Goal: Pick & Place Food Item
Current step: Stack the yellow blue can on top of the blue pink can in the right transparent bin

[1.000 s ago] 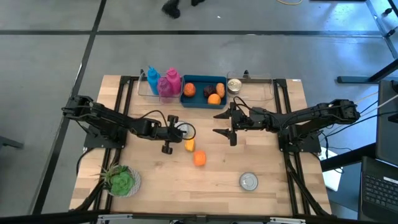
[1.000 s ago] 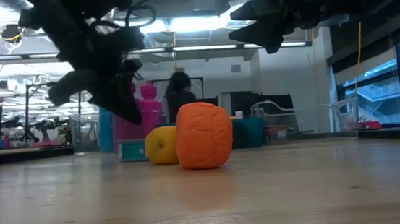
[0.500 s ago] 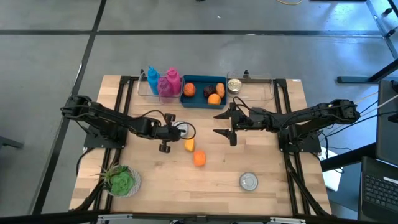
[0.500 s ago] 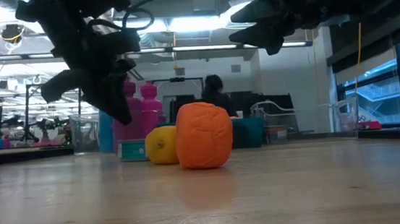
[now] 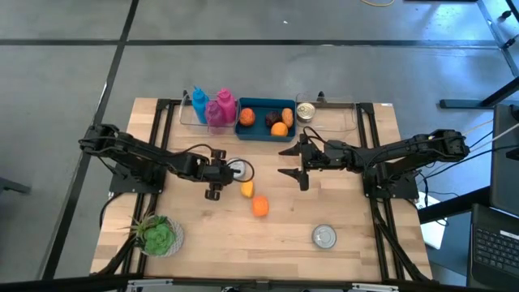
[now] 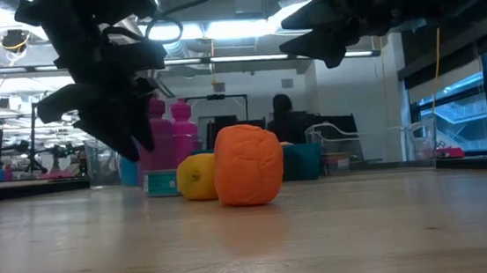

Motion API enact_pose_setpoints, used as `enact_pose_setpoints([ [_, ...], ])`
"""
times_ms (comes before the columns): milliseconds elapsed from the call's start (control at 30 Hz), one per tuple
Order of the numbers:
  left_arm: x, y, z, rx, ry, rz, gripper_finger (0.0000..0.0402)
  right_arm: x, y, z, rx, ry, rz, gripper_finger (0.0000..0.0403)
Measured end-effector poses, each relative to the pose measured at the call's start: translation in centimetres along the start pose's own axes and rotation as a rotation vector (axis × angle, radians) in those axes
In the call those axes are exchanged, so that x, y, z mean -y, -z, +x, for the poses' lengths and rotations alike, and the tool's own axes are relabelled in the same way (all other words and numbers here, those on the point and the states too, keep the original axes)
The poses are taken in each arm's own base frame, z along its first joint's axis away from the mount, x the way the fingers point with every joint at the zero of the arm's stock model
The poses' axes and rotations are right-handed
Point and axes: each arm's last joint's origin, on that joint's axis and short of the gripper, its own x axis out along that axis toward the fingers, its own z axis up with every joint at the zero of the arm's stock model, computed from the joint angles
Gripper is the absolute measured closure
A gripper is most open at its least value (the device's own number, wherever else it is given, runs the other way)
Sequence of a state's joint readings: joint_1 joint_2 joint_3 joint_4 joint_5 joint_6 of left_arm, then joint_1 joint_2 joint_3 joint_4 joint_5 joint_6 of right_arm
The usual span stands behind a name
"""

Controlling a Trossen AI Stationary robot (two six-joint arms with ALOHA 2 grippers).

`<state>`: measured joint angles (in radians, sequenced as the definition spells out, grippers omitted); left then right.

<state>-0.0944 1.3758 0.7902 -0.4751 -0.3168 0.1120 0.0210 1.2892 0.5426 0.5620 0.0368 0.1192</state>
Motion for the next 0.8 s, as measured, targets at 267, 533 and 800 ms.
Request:
enact_pose_setpoints([
  [267, 0.2, -0.3, 0.0, 0.037, 0.044, 0.120, 0.0184, 0.0, 0.0, 0.0, -0.003, 0.000, 0.000, 0.0101],
  [533, 0.5, -0.6, 1.1, 0.031, 0.012, 0.182, 0.0205, 0.0, 0.0, 0.0, -0.003, 0.000, -0.001, 0.0101],
  [800, 0.9, -0.4, 2.6, -0.028, -0.014, 0.200, 0.0208, 0.0, 0.1, 0.0, -0.009, 0.001, -0.005, 0.0101],
])
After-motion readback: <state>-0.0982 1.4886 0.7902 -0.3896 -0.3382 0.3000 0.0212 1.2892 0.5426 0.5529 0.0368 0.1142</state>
